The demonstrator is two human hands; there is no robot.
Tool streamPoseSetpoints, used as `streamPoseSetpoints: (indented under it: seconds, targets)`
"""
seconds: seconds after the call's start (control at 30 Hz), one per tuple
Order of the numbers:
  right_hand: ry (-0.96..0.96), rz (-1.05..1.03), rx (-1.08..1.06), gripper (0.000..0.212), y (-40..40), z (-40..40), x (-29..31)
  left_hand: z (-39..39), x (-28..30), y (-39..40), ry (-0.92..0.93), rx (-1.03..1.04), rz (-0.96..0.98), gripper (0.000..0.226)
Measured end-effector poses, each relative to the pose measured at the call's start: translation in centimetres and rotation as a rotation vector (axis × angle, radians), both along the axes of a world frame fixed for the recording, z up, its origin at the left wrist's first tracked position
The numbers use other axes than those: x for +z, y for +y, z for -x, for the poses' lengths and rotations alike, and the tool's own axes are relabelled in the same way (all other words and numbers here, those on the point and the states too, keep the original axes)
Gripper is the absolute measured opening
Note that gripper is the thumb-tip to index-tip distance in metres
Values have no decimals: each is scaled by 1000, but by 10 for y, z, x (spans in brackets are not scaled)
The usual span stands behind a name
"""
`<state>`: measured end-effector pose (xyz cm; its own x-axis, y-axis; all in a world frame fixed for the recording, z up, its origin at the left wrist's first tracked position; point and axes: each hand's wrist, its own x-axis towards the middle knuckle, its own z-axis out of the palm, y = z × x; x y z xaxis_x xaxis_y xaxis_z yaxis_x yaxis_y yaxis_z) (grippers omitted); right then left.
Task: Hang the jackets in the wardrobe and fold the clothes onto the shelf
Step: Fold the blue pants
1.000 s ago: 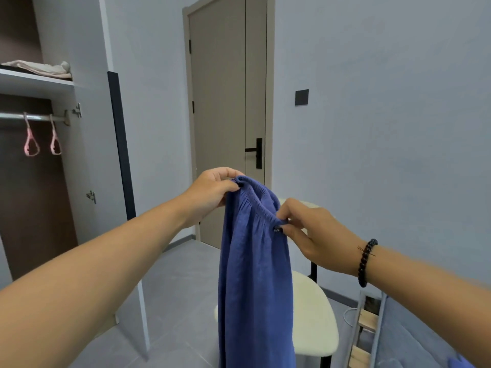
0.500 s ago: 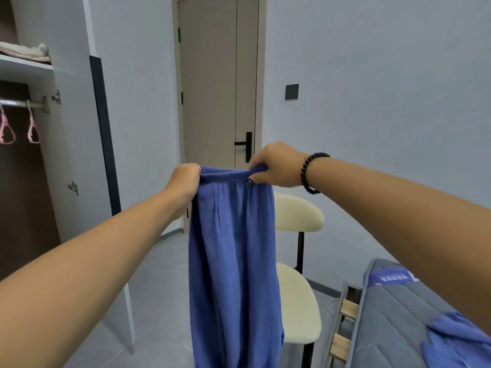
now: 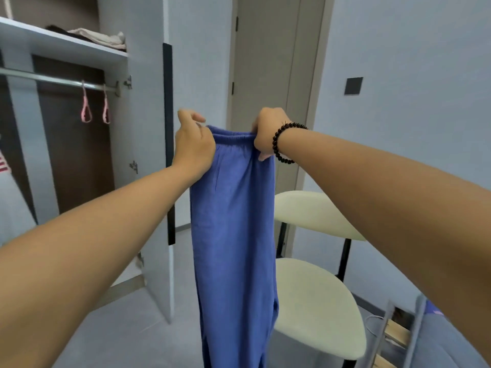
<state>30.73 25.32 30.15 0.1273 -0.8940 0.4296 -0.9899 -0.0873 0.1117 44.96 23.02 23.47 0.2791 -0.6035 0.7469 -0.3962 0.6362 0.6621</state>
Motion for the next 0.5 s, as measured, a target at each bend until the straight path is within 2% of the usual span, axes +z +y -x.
streamPoseSetpoints:
  seconds: [0.07, 0.13, 0.27, 0.37, 0.4, 0.43, 0.5]
  targets:
    - [-93, 63, 63, 26, -11, -13, 2, -22, 3, -1, -10, -30, 98, 7]
    - [-126, 72, 111, 29, -16, -28, 3, -41, 3, 2, -138, -54, 136, 31]
    - [-20, -3, 124, 32, -17, -57, -1, -77, -4, 12, -562, -63, -39, 65]
    - [-33, 4, 195, 33, -16, -75, -9, -99, -5, 24, -859, 17, -201, 98]
    - [-60, 9, 225, 32, -14, -82, -12, -108, -4, 27, -906, 65, -215, 98]
    - [-96, 16, 254, 31, -12, -88, -15, -117, -2, 27, -918, 115, -208, 88]
    - [-183, 34, 315, 31, -9, -98, -17, -137, 4, 28, -886, 218, -201, 53]
